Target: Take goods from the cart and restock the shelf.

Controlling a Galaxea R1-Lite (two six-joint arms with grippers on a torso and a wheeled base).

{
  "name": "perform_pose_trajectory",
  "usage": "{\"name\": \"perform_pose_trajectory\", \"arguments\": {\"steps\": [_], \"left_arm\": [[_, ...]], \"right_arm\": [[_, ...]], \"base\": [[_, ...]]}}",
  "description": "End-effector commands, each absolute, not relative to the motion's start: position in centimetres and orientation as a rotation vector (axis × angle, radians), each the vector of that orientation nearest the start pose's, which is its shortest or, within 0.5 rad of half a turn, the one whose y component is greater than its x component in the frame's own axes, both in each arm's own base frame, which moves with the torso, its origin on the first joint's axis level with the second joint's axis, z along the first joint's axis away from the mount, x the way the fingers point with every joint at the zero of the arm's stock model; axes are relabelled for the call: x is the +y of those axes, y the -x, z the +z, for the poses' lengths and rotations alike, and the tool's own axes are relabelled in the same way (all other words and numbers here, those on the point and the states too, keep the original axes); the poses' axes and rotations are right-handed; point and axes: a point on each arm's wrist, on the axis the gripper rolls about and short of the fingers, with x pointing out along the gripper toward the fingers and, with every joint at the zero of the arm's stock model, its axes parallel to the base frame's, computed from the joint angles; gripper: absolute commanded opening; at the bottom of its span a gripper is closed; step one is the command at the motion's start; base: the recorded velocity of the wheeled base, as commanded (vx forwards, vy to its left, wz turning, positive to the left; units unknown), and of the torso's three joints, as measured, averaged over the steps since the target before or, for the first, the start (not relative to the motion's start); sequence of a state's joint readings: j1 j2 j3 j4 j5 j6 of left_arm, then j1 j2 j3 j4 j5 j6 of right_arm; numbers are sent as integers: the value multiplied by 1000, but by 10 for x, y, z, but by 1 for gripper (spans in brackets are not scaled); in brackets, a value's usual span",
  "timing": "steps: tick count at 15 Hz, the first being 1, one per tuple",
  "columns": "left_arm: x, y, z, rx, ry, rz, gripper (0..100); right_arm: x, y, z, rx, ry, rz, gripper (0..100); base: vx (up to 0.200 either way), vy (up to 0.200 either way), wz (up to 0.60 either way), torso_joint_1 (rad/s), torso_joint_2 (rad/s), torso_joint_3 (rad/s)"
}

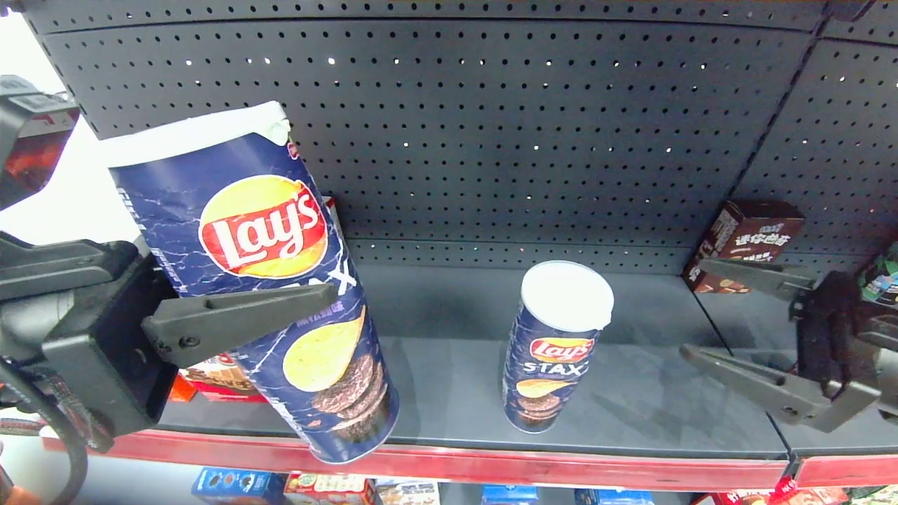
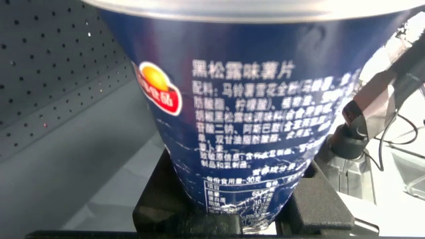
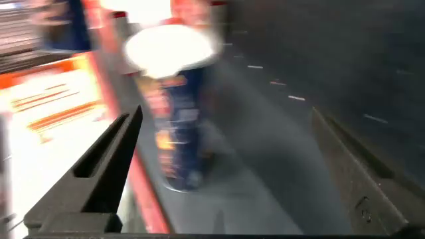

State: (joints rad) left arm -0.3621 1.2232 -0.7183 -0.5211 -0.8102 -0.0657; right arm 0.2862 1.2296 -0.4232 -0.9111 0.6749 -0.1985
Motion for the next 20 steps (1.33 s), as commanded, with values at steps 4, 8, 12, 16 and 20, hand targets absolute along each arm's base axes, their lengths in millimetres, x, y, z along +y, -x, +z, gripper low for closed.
{"name": "perform_pose_trajectory", "arguments": {"steps": [4,8,12,16,20], "left_arm": [[-80,-165,268,12,52,-1172,0],[-80,-165,268,8,50,-1174,0],[-81,-165,268,9,50,-1177,0],[-81,-164,268,8,49,-1175,0],[-80,-161,266,9,48,-1162,0]], "right_arm": [[19,-53,211,-264,129,553,100],[2,8,149,-98,112,233,100],[-3,24,105,-25,-25,-53,100],[-2,24,81,-29,-6,-87,100],[-1,23,76,-6,12,-12,100]], "base": [[0,0,0,0,0,0],[0,0,0,0,0,0],[0,0,0,0,0,0],[0,0,0,0,0,0],[0,0,0,0,0,0]]}}
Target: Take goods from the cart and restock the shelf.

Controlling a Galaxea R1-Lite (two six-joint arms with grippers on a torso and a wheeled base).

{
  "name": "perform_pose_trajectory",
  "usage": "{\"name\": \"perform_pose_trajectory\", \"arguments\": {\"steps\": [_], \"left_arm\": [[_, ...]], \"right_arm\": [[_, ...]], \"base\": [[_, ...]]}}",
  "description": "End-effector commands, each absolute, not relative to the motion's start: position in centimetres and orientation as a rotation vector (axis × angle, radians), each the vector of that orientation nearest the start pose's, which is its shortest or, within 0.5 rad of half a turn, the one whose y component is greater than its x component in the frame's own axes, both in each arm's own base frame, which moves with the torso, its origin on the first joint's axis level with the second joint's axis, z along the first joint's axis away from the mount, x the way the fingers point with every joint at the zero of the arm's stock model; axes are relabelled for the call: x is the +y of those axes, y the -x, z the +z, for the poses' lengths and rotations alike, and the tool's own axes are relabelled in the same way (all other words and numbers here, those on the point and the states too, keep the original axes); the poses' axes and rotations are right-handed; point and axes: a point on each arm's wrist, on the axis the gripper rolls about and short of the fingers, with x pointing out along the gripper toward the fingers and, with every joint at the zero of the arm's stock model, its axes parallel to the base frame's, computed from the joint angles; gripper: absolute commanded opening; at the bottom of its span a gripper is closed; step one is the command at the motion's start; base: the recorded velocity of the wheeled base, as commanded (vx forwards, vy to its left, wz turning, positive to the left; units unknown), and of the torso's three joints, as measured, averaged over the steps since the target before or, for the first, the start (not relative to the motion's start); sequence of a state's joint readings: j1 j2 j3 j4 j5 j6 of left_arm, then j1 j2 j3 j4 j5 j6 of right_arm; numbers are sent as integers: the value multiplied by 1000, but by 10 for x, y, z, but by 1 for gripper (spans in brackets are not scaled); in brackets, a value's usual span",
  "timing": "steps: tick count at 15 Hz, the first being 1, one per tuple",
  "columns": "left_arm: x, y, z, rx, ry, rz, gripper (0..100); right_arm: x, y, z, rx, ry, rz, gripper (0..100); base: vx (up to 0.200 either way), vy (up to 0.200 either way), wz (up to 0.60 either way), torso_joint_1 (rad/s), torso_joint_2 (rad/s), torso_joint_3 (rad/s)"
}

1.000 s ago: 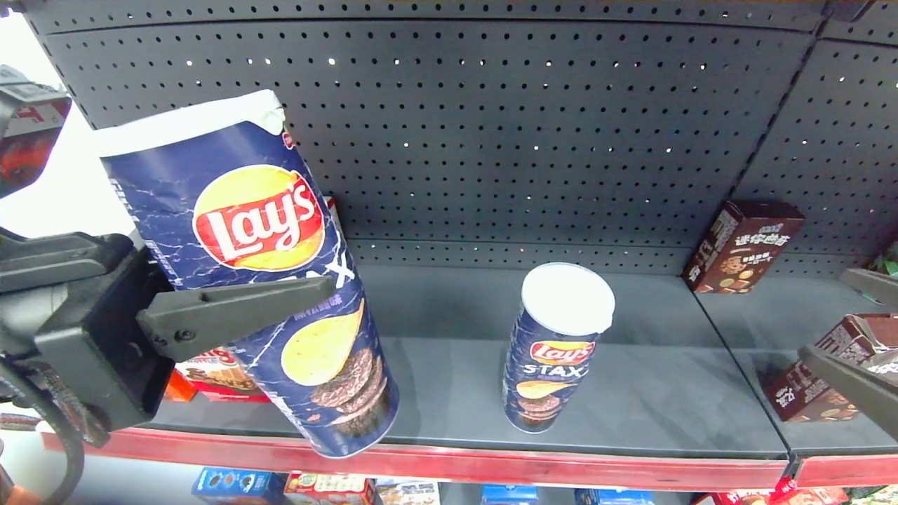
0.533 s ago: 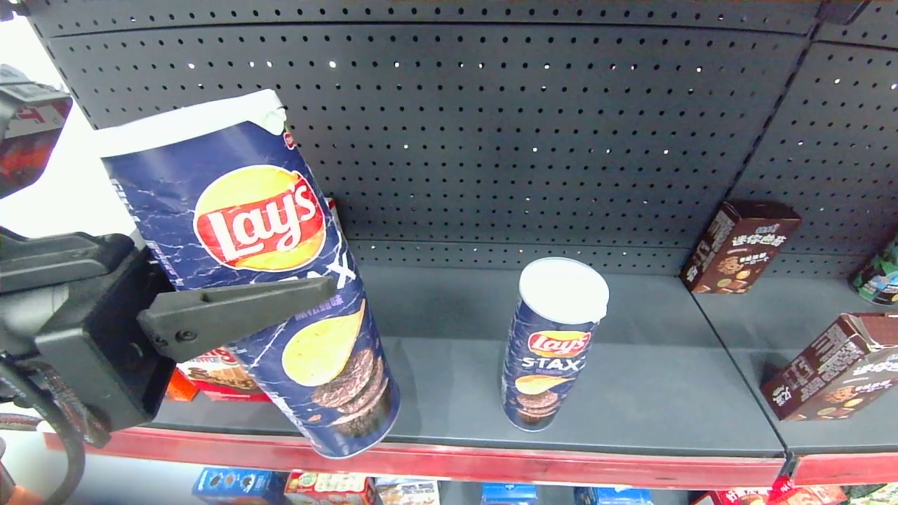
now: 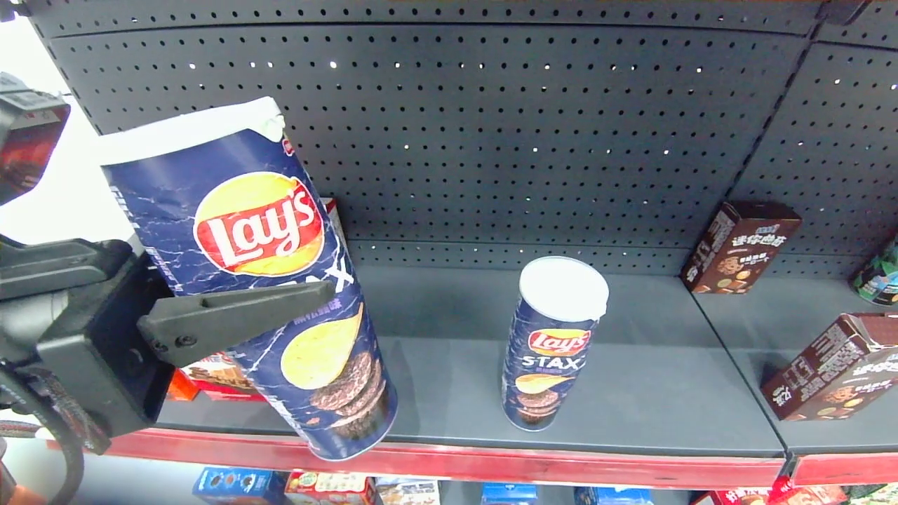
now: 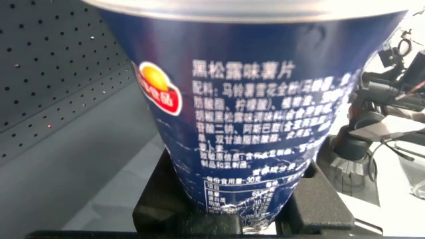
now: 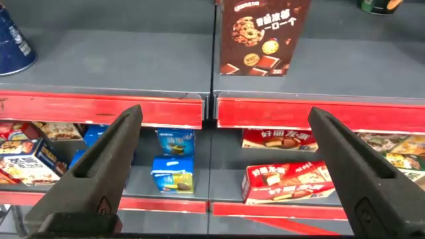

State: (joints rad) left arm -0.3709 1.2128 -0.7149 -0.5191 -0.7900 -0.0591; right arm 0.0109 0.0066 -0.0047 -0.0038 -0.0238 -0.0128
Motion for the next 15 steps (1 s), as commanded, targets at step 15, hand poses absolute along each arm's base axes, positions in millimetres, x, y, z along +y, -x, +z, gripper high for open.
{"name": "perform_pose_trajectory", "arguments": {"steps": [15], "left_arm": [[-114,-238,286,-62,-76,-1208,0]], "right_arm": [[-1,23,76,-5,6,-14,100]], "base": [[0,0,0,0,0,0]]}}
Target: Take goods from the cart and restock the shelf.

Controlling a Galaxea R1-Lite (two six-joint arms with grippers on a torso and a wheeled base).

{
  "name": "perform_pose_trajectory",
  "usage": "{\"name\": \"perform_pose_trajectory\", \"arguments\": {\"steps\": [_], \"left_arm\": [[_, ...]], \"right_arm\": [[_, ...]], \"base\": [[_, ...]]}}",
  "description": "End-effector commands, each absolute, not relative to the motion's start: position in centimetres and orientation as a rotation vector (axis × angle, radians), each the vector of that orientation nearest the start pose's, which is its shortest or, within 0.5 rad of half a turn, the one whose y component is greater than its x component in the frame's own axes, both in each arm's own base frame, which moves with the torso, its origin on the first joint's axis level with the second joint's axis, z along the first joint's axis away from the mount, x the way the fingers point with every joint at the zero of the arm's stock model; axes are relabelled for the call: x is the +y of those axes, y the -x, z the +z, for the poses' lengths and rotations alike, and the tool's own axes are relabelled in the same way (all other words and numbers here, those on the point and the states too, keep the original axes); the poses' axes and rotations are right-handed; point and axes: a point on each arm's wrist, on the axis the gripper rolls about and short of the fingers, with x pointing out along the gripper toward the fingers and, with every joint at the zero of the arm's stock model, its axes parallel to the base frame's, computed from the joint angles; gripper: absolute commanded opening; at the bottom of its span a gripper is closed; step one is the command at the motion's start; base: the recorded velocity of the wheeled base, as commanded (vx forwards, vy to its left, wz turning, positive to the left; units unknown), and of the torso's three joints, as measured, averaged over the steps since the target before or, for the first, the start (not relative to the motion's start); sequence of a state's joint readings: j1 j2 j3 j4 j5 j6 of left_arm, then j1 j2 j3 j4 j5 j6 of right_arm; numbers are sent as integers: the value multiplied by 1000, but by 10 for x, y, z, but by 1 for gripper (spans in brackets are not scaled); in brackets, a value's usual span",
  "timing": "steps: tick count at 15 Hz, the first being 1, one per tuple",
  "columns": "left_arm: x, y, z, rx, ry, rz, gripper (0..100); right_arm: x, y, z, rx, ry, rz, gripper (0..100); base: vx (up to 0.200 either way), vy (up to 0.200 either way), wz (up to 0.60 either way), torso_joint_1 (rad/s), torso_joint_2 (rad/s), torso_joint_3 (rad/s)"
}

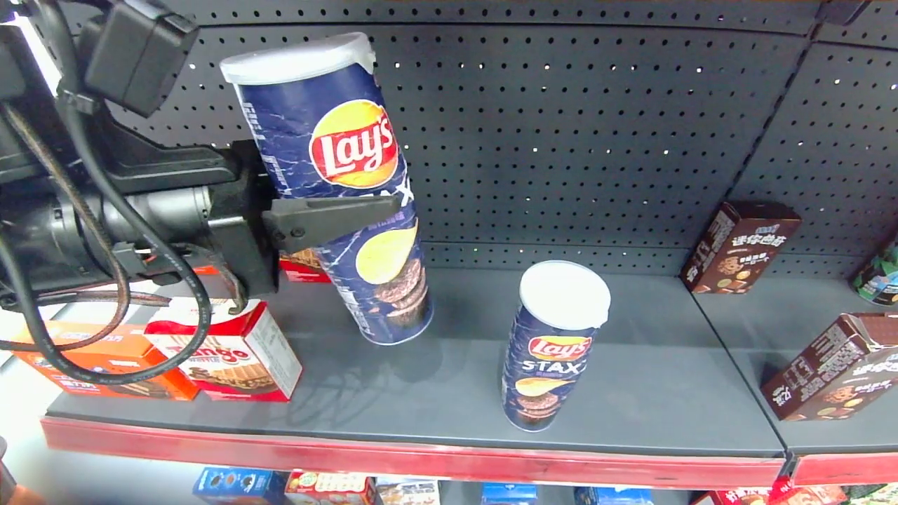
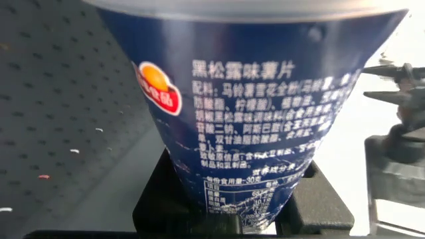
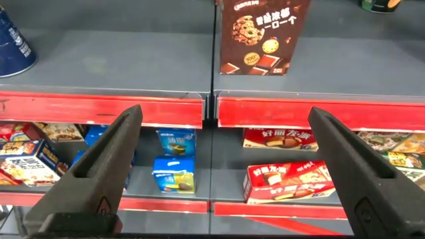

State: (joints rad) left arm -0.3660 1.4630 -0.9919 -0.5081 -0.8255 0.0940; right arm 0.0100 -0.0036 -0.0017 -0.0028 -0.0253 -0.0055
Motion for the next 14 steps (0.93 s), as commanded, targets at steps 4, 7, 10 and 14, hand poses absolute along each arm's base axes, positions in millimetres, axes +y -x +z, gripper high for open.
{"name": "perform_pose_trajectory", "arguments": {"steps": [4,7,10,14], "left_arm": [[-123,-256,277,-38,-80,-1218,0],[-142,-282,266,-38,-124,-1239,0],[-158,-326,249,-61,-195,-1237,0],[-173,-350,229,33,-174,-1258,0]], "right_arm": [[-1,23,76,-5,6,-14,100],[-1,23,76,-5,6,-14,100],[-1,23,76,-5,6,-14,100],[-1,23,76,-5,6,-14,100]], "base": [[0,0,0,0,0,0],[0,0,0,0,0,0],[0,0,0,0,0,0],[0,0,0,0,0,0]]}}
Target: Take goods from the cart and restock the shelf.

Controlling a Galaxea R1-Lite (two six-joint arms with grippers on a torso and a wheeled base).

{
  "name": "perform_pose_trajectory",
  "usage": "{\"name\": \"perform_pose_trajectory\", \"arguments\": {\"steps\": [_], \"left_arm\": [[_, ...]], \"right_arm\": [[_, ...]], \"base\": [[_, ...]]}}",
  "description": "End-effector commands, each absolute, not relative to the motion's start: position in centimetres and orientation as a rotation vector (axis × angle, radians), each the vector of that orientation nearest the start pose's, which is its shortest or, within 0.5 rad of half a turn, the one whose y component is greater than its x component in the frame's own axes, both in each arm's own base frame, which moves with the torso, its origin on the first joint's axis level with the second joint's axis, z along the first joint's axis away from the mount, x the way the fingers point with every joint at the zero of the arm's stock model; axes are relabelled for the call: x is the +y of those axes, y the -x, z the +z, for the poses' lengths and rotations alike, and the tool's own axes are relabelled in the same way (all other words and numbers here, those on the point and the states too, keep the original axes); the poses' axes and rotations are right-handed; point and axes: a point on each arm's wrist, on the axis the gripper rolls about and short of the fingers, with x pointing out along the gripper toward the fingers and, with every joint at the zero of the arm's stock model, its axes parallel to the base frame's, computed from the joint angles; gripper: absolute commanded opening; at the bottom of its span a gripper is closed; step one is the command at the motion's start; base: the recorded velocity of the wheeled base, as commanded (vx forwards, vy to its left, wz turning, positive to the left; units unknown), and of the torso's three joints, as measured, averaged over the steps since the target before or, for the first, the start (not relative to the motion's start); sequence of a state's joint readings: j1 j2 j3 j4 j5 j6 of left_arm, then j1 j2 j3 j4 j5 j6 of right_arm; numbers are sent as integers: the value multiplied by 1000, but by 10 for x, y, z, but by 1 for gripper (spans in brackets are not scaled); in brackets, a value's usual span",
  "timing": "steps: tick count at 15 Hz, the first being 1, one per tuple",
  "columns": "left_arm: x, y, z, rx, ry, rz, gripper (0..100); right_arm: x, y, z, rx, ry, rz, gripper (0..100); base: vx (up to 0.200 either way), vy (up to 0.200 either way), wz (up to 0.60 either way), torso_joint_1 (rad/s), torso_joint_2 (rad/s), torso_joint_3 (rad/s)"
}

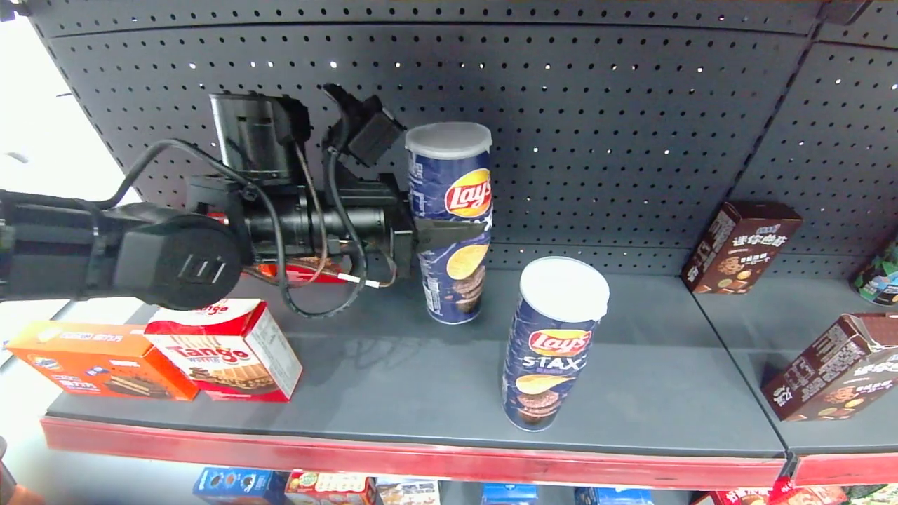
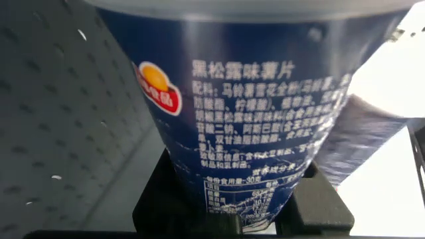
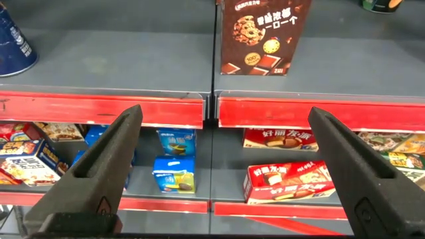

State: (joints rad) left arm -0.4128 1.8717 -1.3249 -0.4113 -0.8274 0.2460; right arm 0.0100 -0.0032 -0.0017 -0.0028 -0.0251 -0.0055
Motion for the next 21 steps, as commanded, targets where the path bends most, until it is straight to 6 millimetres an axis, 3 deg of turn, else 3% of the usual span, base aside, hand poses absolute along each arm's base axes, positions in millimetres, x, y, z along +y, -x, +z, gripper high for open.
{"name": "perform_pose_trajectory", "arguments": {"steps": [1,9,14,19,20,21], "left_arm": [[-182,-355,219,55,-171,-1273,0],[-208,-417,200,-9,-183,-1265,0],[-212,-441,184,-9,-182,-1252,0],[-216,-449,173,4,-179,-1253,0],[-216,-449,172,7,-179,-1255,100],[-217,-449,171,9,-179,-1255,100]], "right_arm": [[-1,23,76,-5,6,-14,100],[-1,23,76,-5,6,-14,100],[-1,23,76,-5,6,-15,100],[-1,23,76,-5,6,-15,100],[-1,23,76,-5,6,-14,100],[-1,23,76,-5,6,-15,100]], "base": [[0,0,0,0,0,0],[0,0,0,0,0,0],[0,0,0,0,0,0],[0,0,0,0,0,0],[0,0,0,0,0,0],[0,0,0,0,0,0]]}}
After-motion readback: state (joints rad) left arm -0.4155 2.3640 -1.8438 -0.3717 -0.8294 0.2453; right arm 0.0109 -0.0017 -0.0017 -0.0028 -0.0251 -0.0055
